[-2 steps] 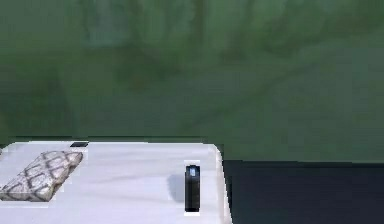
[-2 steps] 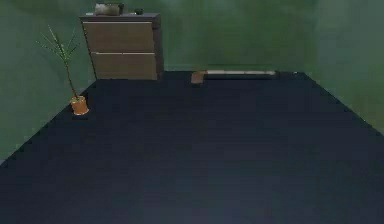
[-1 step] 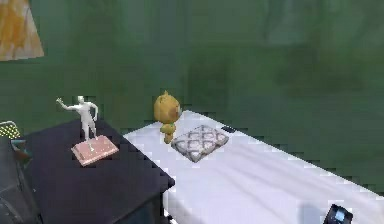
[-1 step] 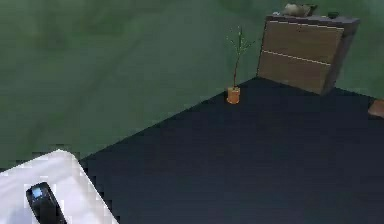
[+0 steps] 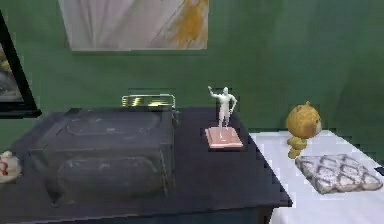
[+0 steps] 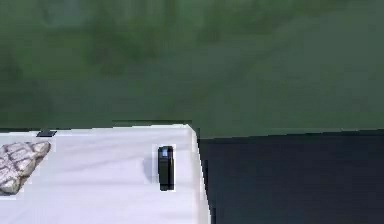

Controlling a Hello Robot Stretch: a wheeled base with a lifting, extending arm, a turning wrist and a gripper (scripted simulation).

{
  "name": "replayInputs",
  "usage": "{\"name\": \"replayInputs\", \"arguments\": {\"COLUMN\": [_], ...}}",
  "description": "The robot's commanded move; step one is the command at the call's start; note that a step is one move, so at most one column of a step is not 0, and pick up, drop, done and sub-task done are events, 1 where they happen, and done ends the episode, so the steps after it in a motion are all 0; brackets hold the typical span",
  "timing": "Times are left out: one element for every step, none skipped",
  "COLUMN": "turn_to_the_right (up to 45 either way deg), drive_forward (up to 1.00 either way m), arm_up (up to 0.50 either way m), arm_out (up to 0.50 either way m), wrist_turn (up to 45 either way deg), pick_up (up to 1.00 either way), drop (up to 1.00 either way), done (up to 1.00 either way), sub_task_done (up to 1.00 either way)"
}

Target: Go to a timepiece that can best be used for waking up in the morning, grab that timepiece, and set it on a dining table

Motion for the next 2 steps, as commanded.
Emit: {"name": "replayInputs", "arguments": {"turn_to_the_right": [45.0,45.0], "drive_forward": [0.00,0.00], "arm_up": [0.00,0.00], "arm_out": [0.00,0.00], "wrist_turn": [0.0,0.0], "pick_up": [0.00,0.00], "drop": [0.00,0.00], "done": [0.00,0.00], "sub_task_done": [0.00,0.00]}}
